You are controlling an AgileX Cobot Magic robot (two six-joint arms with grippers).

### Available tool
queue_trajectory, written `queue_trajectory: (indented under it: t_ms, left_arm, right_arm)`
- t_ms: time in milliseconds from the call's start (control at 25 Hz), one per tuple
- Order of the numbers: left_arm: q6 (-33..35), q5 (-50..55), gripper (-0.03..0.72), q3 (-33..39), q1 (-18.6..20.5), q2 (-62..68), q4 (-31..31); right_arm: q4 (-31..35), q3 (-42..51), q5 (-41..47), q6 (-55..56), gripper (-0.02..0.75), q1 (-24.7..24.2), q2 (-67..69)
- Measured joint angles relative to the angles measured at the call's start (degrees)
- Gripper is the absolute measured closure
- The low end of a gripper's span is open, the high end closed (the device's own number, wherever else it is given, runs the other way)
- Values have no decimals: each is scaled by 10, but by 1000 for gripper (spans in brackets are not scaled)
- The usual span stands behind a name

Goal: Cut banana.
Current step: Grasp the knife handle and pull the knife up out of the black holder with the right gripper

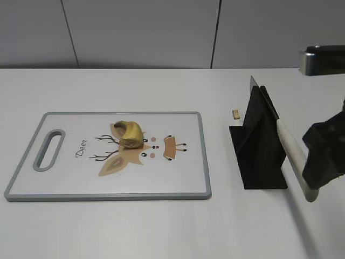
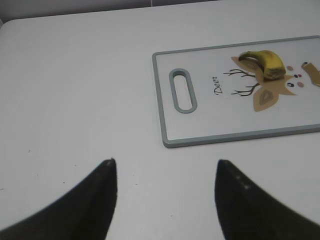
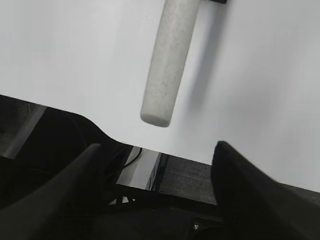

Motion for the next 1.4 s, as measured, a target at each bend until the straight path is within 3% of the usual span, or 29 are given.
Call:
queue_trajectory:
  t_ms: [1040, 1400]
  left_arm:
    - [0, 0, 99, 0, 0, 0, 0]
    - [0, 0, 99, 0, 0, 0, 0]
  right_arm:
    - [-60, -35, -79, 82, 228, 1, 172]
    - [-59, -36, -72, 96, 411, 1, 195]
